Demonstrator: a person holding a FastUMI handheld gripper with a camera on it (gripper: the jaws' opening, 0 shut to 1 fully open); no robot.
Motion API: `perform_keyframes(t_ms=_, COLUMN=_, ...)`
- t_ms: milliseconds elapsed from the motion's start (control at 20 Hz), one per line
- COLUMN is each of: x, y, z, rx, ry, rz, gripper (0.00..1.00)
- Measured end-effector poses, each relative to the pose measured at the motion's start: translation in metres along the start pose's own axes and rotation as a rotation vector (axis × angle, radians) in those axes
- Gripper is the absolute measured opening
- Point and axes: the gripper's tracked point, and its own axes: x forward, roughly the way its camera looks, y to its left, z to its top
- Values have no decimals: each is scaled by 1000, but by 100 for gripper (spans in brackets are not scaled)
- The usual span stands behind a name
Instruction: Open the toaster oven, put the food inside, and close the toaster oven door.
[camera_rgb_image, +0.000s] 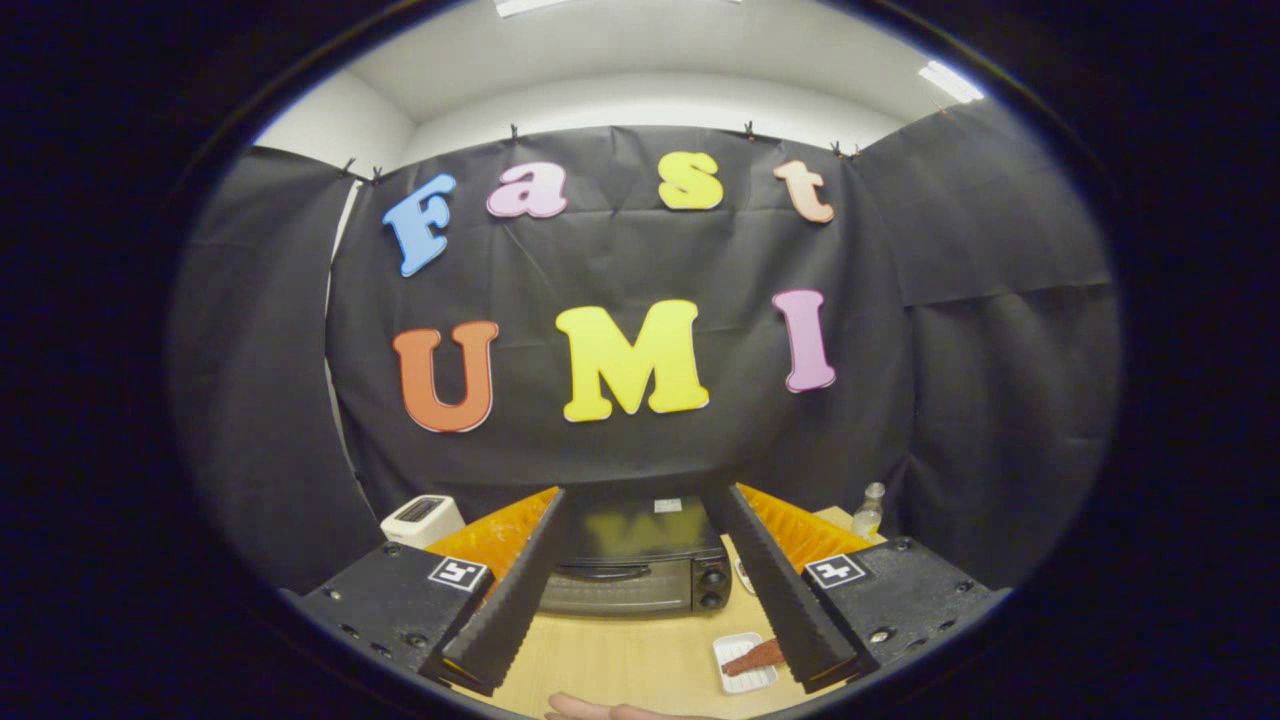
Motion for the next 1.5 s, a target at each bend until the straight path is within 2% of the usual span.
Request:
perform_keyframes(t_ms=400, x=155, y=27, z=-122, rx=-62, ry=319, rz=14, gripper=100)
perform_keyframes(t_ms=500, x=174, y=37, z=-146, rx=-51, ry=381, rz=37, gripper=100)
perform_keyframes(t_ms=800, x=215, y=46, z=-177, rx=-95, ry=406, rz=33, gripper=100)
perform_keyframes(t_ms=900, x=222, y=50, z=-188, rx=-94, ry=431, rz=46, gripper=100)
perform_keyframes(t_ms=1200, x=218, y=49, z=-188, rx=-106, ry=412, rz=9, gripper=100)
perform_keyframes(t_ms=1500, x=176, y=44, z=-197, rx=-137, ry=432, rz=13, gripper=100)
